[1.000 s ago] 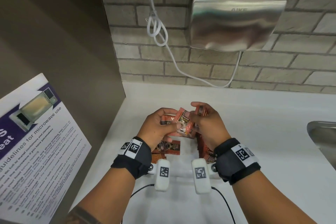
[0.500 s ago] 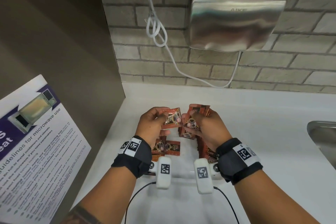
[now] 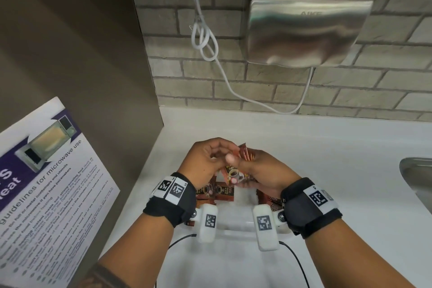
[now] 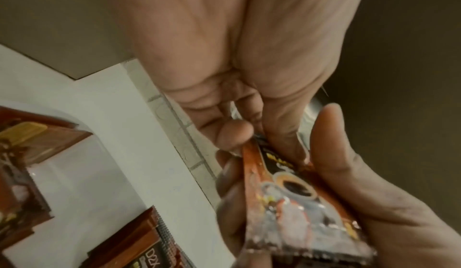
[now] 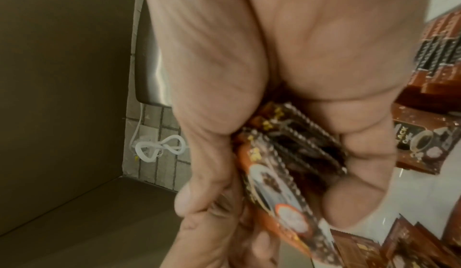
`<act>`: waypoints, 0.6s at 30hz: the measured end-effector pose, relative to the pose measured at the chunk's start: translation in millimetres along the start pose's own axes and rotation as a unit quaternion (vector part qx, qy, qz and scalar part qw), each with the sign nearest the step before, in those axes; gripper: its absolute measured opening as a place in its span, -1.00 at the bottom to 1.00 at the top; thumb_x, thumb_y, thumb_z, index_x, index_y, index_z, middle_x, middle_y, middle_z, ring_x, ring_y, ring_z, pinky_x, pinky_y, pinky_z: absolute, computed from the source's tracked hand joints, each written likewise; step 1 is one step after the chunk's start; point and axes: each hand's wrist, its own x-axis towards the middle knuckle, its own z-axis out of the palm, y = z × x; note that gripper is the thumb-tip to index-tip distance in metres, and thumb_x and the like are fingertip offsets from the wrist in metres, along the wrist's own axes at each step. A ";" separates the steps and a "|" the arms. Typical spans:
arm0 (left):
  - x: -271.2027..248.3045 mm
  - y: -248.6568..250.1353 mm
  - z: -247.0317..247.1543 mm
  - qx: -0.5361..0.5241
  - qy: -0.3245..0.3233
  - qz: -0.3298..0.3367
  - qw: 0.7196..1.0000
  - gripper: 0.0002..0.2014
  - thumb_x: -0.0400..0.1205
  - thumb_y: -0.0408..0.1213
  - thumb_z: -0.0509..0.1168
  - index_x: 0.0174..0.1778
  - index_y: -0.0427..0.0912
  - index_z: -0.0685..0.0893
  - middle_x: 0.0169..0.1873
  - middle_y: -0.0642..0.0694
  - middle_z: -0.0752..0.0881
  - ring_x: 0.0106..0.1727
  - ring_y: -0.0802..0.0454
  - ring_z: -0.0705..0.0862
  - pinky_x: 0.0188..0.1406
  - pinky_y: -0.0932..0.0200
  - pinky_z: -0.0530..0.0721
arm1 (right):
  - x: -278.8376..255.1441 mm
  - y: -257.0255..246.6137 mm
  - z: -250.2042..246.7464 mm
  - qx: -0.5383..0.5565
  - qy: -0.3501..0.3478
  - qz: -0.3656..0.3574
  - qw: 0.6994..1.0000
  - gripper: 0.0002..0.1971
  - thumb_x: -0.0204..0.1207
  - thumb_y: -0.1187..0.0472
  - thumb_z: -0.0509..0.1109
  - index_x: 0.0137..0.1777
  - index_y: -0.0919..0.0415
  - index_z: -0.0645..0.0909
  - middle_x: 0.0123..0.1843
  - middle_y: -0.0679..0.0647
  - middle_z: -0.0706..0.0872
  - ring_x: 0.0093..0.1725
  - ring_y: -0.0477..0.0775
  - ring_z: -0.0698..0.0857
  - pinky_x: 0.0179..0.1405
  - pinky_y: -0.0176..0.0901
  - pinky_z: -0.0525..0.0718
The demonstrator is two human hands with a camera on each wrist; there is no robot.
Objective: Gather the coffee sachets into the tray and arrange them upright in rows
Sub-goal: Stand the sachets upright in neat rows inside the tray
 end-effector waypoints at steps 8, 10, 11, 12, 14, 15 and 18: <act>-2.0 0.6 1.5 0.148 -0.034 0.070 0.986 -0.64 0.77 -0.35 0.26 0.38 0.20 0.66 0.26 0.11 0.67 0.25 0.17 0.68 0.16 0.16 0.73 | 0.7 4.4 -11.2 0.074 -0.013 0.032 0.997 -0.66 0.56 0.19 0.53 0.26 0.35 0.71 0.16 0.32 0.81 0.14 0.25 0.82 0.24 0.19 0.74; -1.7 0.5 3.8 0.211 -0.092 0.103 0.968 -0.43 0.68 -0.25 0.43 0.57 0.24 0.46 0.52 0.17 0.43 0.56 0.25 0.41 0.38 0.33 0.55 | 3.3 5.8 -12.1 0.091 0.005 0.032 0.995 -0.67 0.56 0.22 0.52 0.28 0.33 0.71 0.17 0.35 0.80 0.11 0.24 0.82 0.26 0.24 0.72; -1.2 1.1 6.5 0.218 -0.119 0.094 0.964 -0.26 0.57 -0.22 0.55 0.62 0.25 0.40 0.58 0.19 0.33 0.61 0.26 0.33 0.42 0.38 0.49 | 4.5 5.9 -10.7 0.104 0.010 0.031 0.994 -0.68 0.57 0.24 0.50 0.29 0.35 0.69 0.18 0.38 0.79 0.15 0.28 0.81 0.30 0.28 0.70; 0.0 -0.1 8.8 0.224 -0.142 0.086 0.960 -0.11 0.45 -0.20 0.65 0.64 0.30 0.35 0.61 0.23 0.27 0.64 0.27 0.29 0.45 0.36 0.47 | 5.3 5.3 -8.2 0.119 0.012 0.031 0.992 -0.68 0.58 0.28 0.47 0.29 0.40 0.66 0.18 0.41 0.78 0.19 0.32 0.79 0.31 0.30 0.68; 2.2 -3.3 12.4 0.275 -0.163 0.101 0.942 0.04 0.33 -0.18 0.71 0.64 0.40 0.28 0.62 0.30 0.27 0.62 0.32 0.30 0.54 0.26 0.44 | 7.4 4.2 -4.6 0.147 0.009 0.029 0.989 -0.72 0.59 0.40 0.39 0.26 0.51 0.62 0.14 0.43 0.78 0.19 0.33 0.79 0.22 0.23 0.72; 2.8 -5.1 13.4 0.299 -0.163 0.112 0.934 0.04 0.34 -0.19 0.70 0.63 0.43 0.27 0.59 0.31 0.32 0.58 0.35 0.35 0.55 0.24 0.45 | 7.9 4.0 -3.1 0.151 0.007 0.028 0.988 -0.73 0.59 0.43 0.36 0.24 0.52 0.63 0.12 0.42 0.78 0.18 0.31 0.79 0.16 0.17 0.74; 3.0 -5.6 12.1 0.314 -0.133 0.125 0.932 -0.07 0.39 -0.19 0.67 0.57 0.45 0.33 0.46 0.35 0.46 0.44 0.29 0.51 0.49 0.00 0.52 | 9.4 5.5 -1.7 0.150 -0.001 0.031 0.988 -0.73 0.62 0.41 0.32 0.27 0.46 0.65 0.17 0.36 0.78 0.26 0.28 0.75 0.15 0.12 0.72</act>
